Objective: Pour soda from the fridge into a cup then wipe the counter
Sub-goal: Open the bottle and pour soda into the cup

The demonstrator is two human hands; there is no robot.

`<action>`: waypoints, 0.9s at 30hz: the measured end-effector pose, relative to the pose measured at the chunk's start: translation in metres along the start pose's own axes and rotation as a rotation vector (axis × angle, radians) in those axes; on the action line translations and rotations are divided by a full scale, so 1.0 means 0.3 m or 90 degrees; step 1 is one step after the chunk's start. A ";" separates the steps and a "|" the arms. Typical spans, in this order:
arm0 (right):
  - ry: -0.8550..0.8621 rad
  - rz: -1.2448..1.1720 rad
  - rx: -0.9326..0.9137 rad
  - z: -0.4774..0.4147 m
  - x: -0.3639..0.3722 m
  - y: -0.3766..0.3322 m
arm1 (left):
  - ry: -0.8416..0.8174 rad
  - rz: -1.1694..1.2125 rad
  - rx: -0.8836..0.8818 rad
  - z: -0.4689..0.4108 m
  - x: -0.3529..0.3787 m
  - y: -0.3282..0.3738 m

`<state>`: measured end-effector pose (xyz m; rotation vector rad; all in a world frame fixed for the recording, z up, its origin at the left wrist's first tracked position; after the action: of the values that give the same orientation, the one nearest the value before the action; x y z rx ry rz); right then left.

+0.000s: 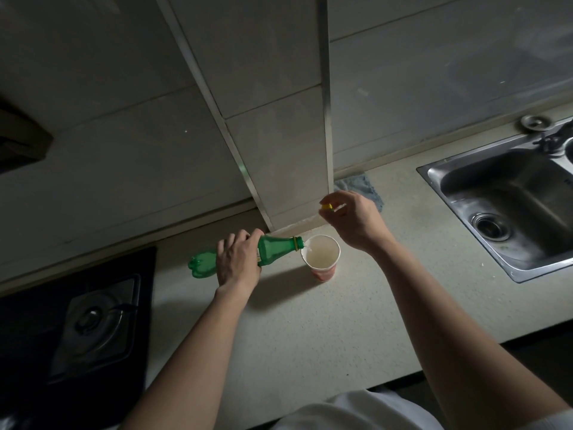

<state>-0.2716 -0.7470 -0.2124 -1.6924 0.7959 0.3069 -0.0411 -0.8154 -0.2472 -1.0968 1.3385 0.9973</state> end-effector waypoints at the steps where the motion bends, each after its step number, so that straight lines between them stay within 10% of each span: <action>1: 0.000 0.001 -0.002 0.000 -0.001 -0.001 | 0.000 0.001 0.000 -0.001 0.000 -0.001; 27: -0.009 0.004 -0.004 -0.002 0.009 -0.018 | 0.033 0.001 -0.012 -0.017 -0.004 -0.034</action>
<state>-0.2662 -0.7481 -0.2097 -1.6921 0.7911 0.3252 -0.0323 -0.8225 -0.2453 -1.1428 1.3744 0.9903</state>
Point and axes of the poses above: each hand's wrist, its own z-axis away from the middle knuckle, its own x-axis out of the palm, y = z × x, the point moved 8 cm from there along -z, towards the middle knuckle, and after that the axes turned 13 degrees about -x, right-handed, at the moved point
